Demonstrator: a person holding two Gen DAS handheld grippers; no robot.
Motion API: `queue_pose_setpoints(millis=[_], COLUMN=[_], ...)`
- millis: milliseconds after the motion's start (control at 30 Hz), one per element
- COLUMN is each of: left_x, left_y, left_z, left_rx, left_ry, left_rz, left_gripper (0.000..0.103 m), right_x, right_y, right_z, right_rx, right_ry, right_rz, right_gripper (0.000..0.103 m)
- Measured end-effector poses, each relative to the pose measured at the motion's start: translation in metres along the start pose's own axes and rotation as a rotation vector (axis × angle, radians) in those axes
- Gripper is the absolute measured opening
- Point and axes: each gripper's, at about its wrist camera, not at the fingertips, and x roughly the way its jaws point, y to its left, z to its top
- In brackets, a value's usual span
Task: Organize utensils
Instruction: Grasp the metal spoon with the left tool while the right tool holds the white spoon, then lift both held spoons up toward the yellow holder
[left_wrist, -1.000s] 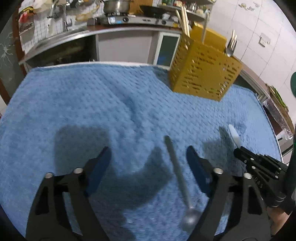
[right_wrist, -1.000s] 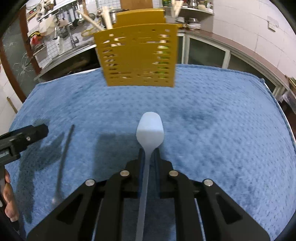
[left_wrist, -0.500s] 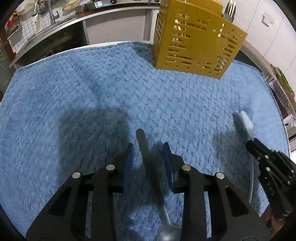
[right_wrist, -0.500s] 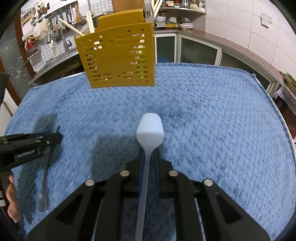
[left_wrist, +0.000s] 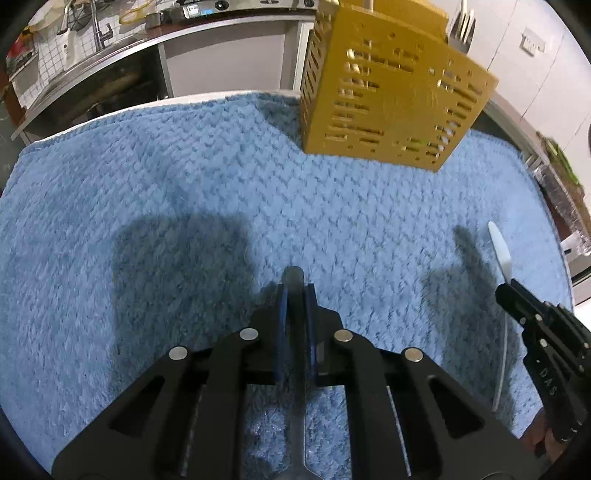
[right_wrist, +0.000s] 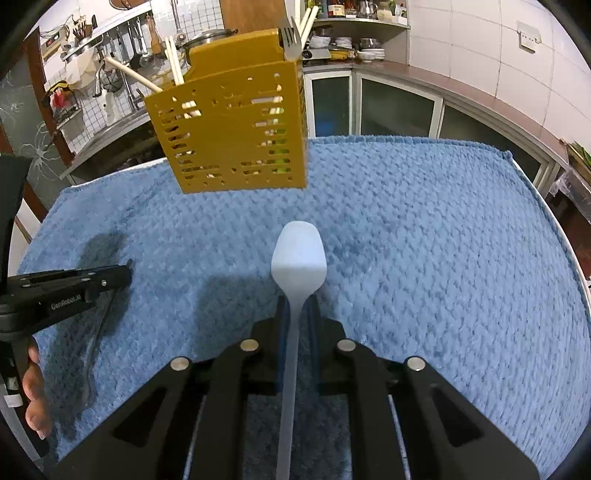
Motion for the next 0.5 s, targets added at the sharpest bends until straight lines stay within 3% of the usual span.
queue_pose_setpoints(millis=[200,500], left_x=[-0.034,-0.085], left_y=[0.007,0.013], left_z=[0.007,0.012], left_rx=[-0.022,-0.002], left_ry=[-0.103,-0.298], left_rz=[-0.054,-0.076], left_gripper=[0.008,0.007], right_x=[-0.014,-0.036], right_y=[0.0,-0.004], right_z=[0.007,0.012], right_rx=[0.008,0.02], right_ry=[-0.052,-0.167], right_rz=[0.025,0.076], right_gripper=[0.01,0.01])
